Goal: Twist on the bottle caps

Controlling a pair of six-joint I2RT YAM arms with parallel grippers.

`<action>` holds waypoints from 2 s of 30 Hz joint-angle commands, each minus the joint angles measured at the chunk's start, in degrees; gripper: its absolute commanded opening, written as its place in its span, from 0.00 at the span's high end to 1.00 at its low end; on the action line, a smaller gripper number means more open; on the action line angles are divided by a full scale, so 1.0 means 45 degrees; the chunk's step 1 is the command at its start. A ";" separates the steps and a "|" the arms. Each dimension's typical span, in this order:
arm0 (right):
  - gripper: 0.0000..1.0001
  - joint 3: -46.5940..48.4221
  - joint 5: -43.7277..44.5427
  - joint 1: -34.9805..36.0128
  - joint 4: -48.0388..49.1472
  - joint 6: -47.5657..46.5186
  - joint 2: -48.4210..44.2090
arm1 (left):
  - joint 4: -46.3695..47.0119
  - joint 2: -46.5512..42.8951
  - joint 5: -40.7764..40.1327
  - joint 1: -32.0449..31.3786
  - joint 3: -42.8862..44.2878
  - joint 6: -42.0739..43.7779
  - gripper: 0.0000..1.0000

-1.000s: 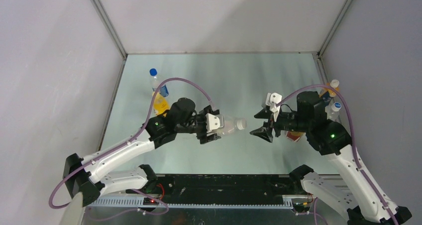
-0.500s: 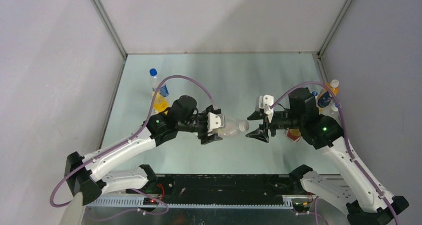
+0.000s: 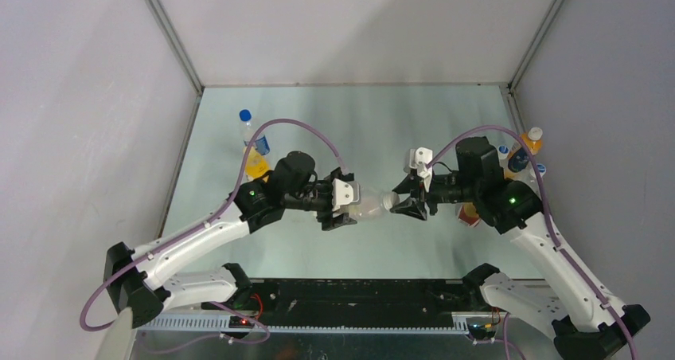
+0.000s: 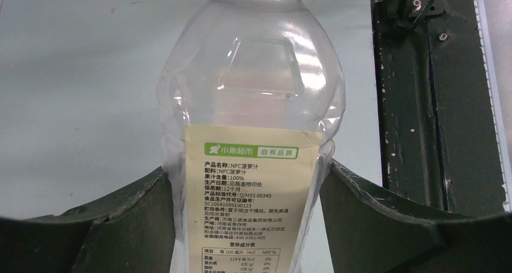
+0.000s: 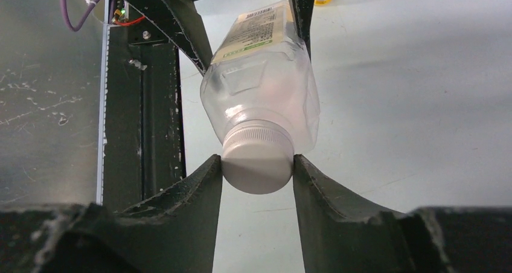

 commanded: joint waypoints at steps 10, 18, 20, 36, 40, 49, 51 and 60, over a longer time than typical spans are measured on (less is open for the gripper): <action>0.95 0.0475 0.1110 0.0053 0.1303 0.4304 0.0466 | 0.1774 -0.0388 -0.1521 -0.0226 0.0082 0.0016 1.00; 1.00 -0.0099 0.4959 0.0085 0.1861 1.1573 -0.0091 | 0.5272 -0.1431 -0.6753 -0.2264 -0.1881 0.0619 1.00; 1.00 -0.0397 0.5309 0.0023 0.2474 1.2155 -0.0477 | 0.5825 -0.1504 -0.7881 -0.2688 -0.2129 0.0761 1.00; 0.29 -0.0367 0.2333 -0.0475 0.2102 0.4687 -0.2427 | 0.1497 -0.0968 -0.2909 -0.0941 -0.0395 -0.0352 1.00; 0.26 -0.0374 0.1790 -0.0488 0.1343 0.2285 -0.2869 | 0.0603 -0.0848 -0.1597 -0.0688 -0.0065 -0.0216 1.00; 0.28 -0.0372 -0.0139 -0.0463 0.0715 0.0174 -0.2640 | 0.0393 -0.0558 -0.0217 -0.0652 0.0373 -0.0361 1.00; 0.30 -0.0360 -0.0473 -0.0446 0.0666 0.0147 -0.2502 | 0.0462 -0.0517 -0.0072 -0.0644 0.0454 -0.0421 1.00; 0.37 -0.0361 -0.0535 -0.0138 0.0438 0.0046 -0.1848 | 0.0740 -0.0248 0.0336 -0.0647 0.0650 -0.0661 1.00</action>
